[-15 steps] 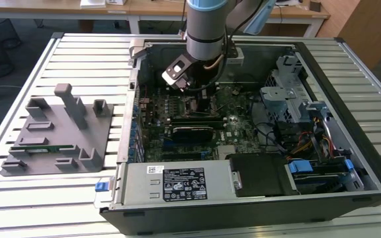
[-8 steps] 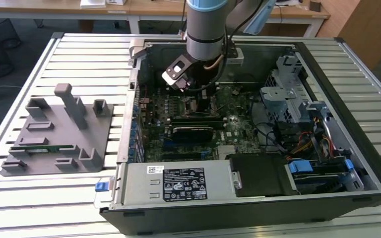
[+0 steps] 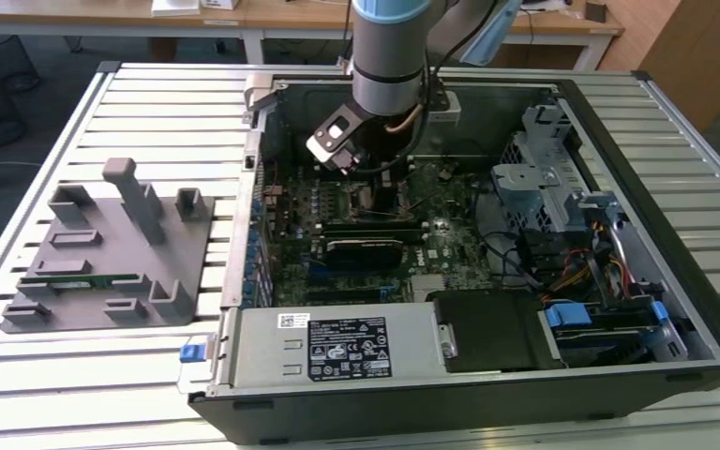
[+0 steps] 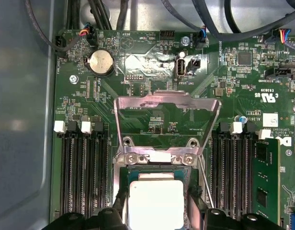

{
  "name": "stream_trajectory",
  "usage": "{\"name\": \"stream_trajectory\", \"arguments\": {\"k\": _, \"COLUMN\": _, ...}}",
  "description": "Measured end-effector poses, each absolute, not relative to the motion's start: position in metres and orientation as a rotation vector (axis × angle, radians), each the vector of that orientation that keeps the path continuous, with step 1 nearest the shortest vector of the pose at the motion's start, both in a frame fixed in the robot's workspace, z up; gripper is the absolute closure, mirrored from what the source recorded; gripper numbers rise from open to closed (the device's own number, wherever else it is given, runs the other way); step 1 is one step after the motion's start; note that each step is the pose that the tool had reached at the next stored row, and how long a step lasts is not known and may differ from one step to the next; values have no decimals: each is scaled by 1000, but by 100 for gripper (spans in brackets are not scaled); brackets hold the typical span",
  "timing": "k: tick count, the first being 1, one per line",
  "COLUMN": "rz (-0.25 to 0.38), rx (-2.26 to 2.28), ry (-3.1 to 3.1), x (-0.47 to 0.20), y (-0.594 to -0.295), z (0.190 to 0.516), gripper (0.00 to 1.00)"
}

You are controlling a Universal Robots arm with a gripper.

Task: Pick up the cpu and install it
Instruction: 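Place the cpu into insertion slot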

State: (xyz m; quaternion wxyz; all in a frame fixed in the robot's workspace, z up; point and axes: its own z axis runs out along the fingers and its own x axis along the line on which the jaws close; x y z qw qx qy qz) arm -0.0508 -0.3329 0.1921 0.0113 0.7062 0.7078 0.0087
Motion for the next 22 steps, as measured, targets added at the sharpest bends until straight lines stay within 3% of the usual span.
{"name": "stream_trajectory", "arguments": {"k": 10, "rz": 27, "rx": 2203, "ry": 2208, "x": -51, "y": -333, "z": 196, "gripper": 40}}
{"name": "stream_trajectory", "arguments": {"k": 12, "rz": 26, "rx": 2204, "ry": 2207, "x": -50, "y": -333, "z": 196, "gripper": 41}}
{"name": "stream_trajectory", "arguments": {"k": 13, "rz": 26, "rx": 2206, "ry": 2206, "x": -50, "y": -334, "z": 196, "gripper": 47}}
{"name": "stream_trajectory", "arguments": {"k": 22, "rz": 24, "rx": 2213, "ry": 2197, "x": -49, "y": -335, "z": 196, "gripper": 47}}
